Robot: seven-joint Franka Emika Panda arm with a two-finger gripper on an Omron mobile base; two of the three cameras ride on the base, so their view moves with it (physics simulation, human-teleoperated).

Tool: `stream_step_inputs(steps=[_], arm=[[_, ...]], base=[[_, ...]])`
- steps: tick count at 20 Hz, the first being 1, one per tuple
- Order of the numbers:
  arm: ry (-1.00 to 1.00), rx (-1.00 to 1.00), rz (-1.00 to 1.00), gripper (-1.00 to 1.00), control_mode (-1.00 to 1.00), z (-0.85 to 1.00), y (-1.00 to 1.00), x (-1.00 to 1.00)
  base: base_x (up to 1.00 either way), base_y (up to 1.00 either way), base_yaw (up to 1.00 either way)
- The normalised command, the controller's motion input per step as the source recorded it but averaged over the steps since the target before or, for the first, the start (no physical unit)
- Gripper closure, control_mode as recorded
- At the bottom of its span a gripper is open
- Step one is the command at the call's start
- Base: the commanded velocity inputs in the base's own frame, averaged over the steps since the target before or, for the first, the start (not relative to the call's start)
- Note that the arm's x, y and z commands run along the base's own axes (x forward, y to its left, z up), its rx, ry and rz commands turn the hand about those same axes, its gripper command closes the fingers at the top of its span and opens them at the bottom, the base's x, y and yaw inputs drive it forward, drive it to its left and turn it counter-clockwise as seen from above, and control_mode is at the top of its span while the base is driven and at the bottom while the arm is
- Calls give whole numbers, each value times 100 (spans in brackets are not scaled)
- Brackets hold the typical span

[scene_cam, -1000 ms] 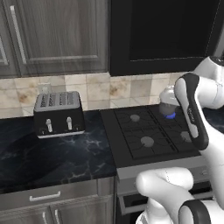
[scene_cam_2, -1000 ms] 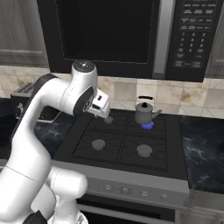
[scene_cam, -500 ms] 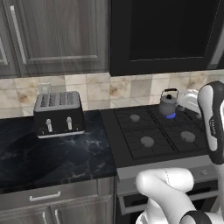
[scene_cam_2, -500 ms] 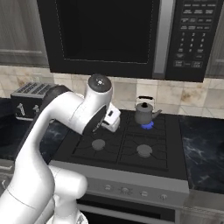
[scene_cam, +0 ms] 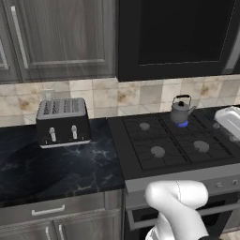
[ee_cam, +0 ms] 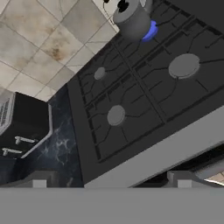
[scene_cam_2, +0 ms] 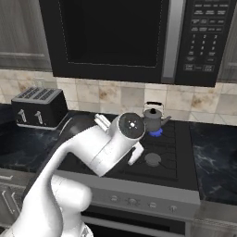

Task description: The kettle is done boiling. Turn off the stove, then wait for 300 timesteps before moving the kettle to the dining table.

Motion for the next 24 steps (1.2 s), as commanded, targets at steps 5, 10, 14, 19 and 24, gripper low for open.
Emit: stream_step_inputs(steps=[5,10,14,19,24], arm=[[-18,12,-13,-100,-100,-34,-49,-54],[-21,9,-15,-100,-100,-35,-36,-46],[-20,8,-15,-100,-100,-30,-26,-38],[-9,12,-14,-100,-100,-32,-24,-20],[-1,19,-14,-100,-100,-32,-27,-8]], base=[[0,0,0],[0,0,0],[0,0,0],[0,0,0],[0,0,0]])
